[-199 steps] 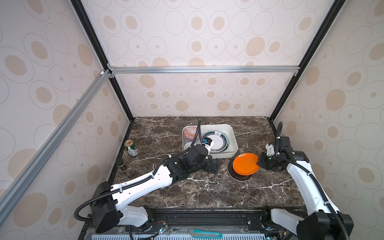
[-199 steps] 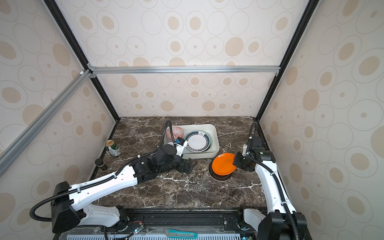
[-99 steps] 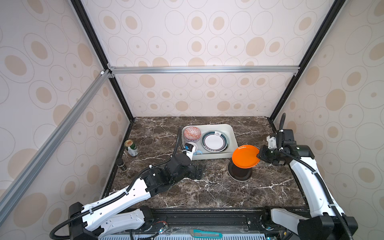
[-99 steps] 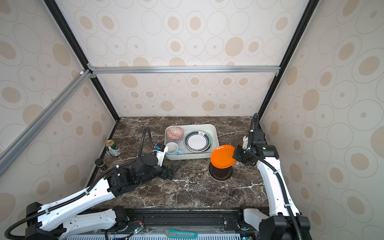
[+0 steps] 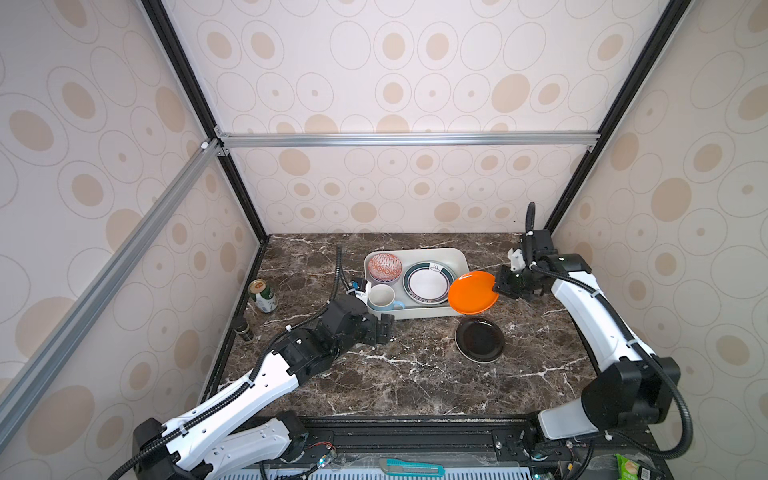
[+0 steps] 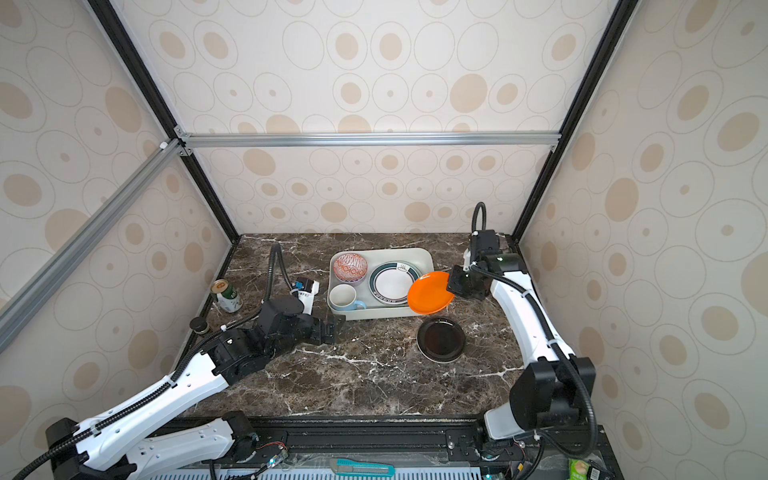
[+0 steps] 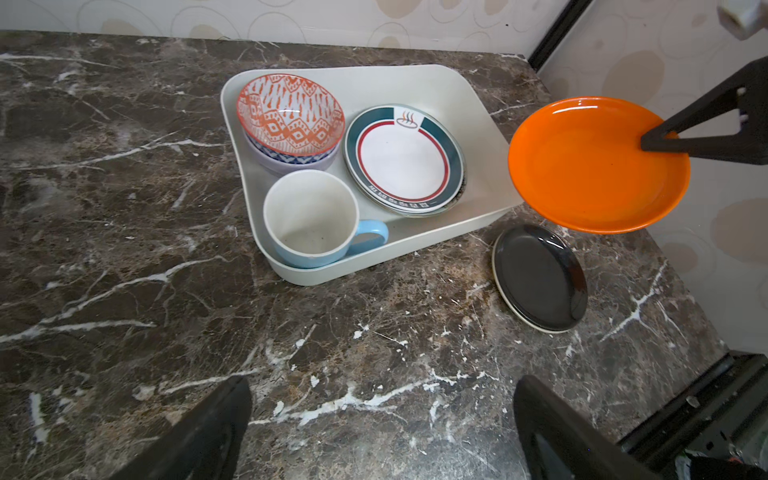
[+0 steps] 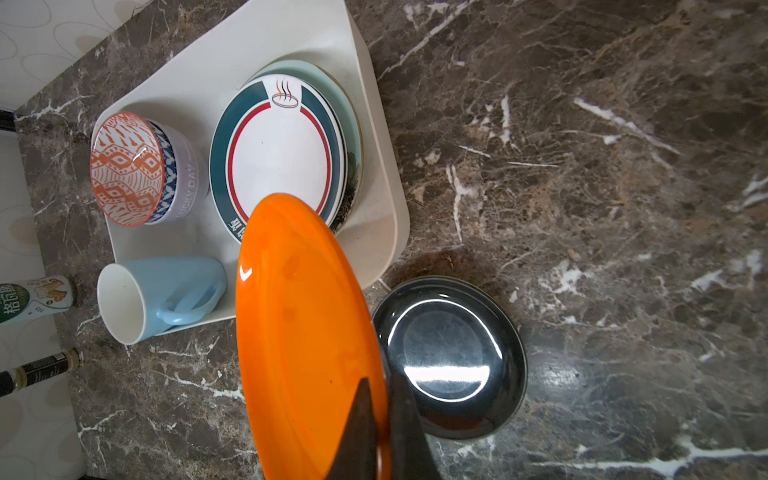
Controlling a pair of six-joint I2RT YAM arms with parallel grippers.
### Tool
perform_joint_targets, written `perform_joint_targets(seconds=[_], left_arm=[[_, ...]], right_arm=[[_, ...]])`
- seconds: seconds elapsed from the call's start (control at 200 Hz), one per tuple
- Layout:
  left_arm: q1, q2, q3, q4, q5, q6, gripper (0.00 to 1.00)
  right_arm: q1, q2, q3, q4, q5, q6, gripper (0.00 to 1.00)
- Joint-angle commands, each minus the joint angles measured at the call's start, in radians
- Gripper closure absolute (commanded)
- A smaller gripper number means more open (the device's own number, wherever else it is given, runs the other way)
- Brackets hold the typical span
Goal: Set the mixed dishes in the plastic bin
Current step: 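Carry the orange plate into the bin and lower it onto the green-rimmed plate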
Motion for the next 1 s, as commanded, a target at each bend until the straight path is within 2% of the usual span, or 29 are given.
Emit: perform_joint_targets(seconds=[0.0,0.295,0.475,0.66,0.995], left_arm=[[0.059,0.022,0.001,0.023,0.058,0.038,0.01],[0.168,0.142,0.058,0.065,0.124,0.093,0.01],[0.209,0.199,0.084,0.087,0.153,0.11,0.01],[0.23,0.24,0.09,0.11,0.175,0.117,0.01],[0.246,0.276,0.074,0.14,0.208,0.122,0.01]], right_arm=[[0.029,0.109,0.076,0.041,0.005,0.009,0.96],[0.073,0.469,0.376,0.042,-0.007,0.002,0.97],[0.085,0.637,0.552,0.007,-0.024,-0.001,0.97],[0.096,0.734,0.65,-0.012,-0.029,-0.004,0.97],[0.121,0.81,0.676,-0.028,-0.025,-0.013,0.95]])
